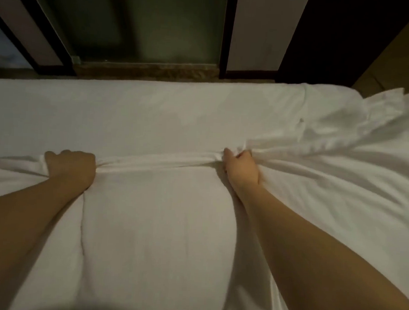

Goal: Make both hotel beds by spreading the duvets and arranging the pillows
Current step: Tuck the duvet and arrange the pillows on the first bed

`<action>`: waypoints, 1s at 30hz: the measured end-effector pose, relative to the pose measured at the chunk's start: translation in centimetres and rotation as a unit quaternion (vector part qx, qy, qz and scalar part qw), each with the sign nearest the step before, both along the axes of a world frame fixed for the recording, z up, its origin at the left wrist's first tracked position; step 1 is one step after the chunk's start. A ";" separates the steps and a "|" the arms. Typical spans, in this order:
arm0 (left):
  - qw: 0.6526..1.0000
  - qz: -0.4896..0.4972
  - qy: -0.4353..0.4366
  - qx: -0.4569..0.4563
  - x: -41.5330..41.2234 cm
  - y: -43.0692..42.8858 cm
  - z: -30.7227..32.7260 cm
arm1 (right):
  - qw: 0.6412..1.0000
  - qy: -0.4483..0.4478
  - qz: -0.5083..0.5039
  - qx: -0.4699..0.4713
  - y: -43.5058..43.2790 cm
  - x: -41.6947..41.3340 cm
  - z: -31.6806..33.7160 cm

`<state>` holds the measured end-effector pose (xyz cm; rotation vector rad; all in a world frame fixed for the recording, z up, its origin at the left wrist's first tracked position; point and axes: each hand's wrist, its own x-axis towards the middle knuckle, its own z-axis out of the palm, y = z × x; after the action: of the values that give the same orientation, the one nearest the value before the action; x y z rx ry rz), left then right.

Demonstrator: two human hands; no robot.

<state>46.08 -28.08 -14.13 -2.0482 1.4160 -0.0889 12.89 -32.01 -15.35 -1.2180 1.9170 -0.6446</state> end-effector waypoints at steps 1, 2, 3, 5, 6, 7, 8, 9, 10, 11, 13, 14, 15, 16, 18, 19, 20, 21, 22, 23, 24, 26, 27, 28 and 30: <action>1.000 -0.010 0.004 -0.019 0.1 -0.6 -1.4 | 0.999 0.020 0.020 -0.020 -0.5 0.1 -1.1; 0.999 -0.023 0.009 -0.044 0.3 -1.1 -2.7 | 0.996 0.046 0.055 -0.047 -0.7 0.1 -2.2; 0.997 -0.038 0.014 -0.073 0.4 -1.4 -3.9 | 0.988 0.080 0.105 -0.082 -1.0 0.1 -3.4; 0.991 -0.055 0.032 -0.115 0.5 -2.1 -5.9 | 0.959 0.162 0.196 -0.124 -1.4 0.2 -5.9; 0.989 -0.056 0.045 -0.128 0.7 -2.4 -6.8 | 0.945 0.200 0.224 -0.127 -1.5 0.2 -7.2; 0.988 -0.055 0.057 -0.136 0.8 -2.6 -7.6 | 0.935 0.228 0.241 -0.122 -1.6 0.3 -8.4; 0.987 -0.053 0.067 -0.137 1.0 -2.9 -8.4 | 0.930 0.243 0.253 -0.109 -1.7 0.4 -9.4; 0.987 -0.047 0.076 -0.134 1.2 -3.0 -9.1 | 0.928 0.248 0.261 -0.094 -1.7 0.6 -10.3; 0.987 -0.039 0.085 -0.130 1.4 -3.2 -9.8 | 0.929 0.245 0.268 -0.077 -1.7 0.8 -10.9; 0.987 -0.034 0.095 -0.127 1.6 -3.3 -10.5 | 0.930 0.237 0.275 -0.058 -1.6 0.9 -11.3; 0.984 -0.036 0.115 -0.132 1.7 -3.2 -11.5 | 0.926 0.236 0.295 -0.020 -1.2 1.0 -11.4; 0.981 -0.042 0.128 -0.140 1.6 -2.9 -11.6 | 0.918 0.251 0.307 -0.002 -0.7 0.9 -11.1; 0.977 -0.051 0.143 -0.150 1.4 -2.3 -11.6 | 0.907 0.276 0.319 0.010 0.0 0.8 -10.7; 0.972 -0.067 0.156 -0.161 1.2 -1.5 -11.4 | 0.894 0.307 0.326 0.016 1.0 0.7 -10.1; 0.966 -0.094 0.167 -0.173 0.7 0.0 -10.5 | 0.875 0.362 0.322 0.023 3.1 0.6 -8.5; 0.967 -0.095 0.166 -0.168 0.3 0.6 -9.6 | 0.867 0.383 0.318 0.030 4.1 0.5 -7.4; 0.968 -0.091 0.166 -0.163 -0.3 1.1 -8.5 | 0.860 0.403 0.311 0.041 5.1 0.5 -6.1; 0.968 -0.084 0.171 -0.162 -1.1 1.6 -7.2 | 0.855 0.417 0.302 0.052 6.0 0.4 -4.7; 0.965 -0.076 0.186 -0.166 -2.1 2.2 -5.8 | 0.856 0.424 0.290 0.061 7.0 0.2 -3.0; 0.960 -0.072 0.209 -0.173 -3.5 2.7 -4.3 | 0.859 0.426 0.278 0.066 8.1 0.0 -1.3; 0.953 -0.072 0.236 -0.178 -5.1 3.4 -2.7 | 0.861 0.427 0.269 0.067 9.1 -0.4 0.5; 0.936 -0.084 0.288 -0.184 -8.5 5.1 0.5 | 0.858 0.442 0.255 0.057 11.4 -1.2 4.2; 0.928 -0.095 0.308 -0.187 -10.1 6.0 2.2 | 0.858 0.449 0.246 0.051 12.4 -1.7 6.0; 0.920 -0.111 0.324 -0.192 -11.6 6.9 3.9 | 0.860 0.451 0.233 0.045 13.4 -2.1 7.8; 0.903 -0.138 0.352 -0.203 -14.4 8.7 7.2 | 0.869 0.450 0.204 0.025 15.5 -3.0 11.3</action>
<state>31.68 -19.35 -6.89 -2.3124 2.2915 0.2958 9.89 -16.49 -4.01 -2.0387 2.2228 0.2789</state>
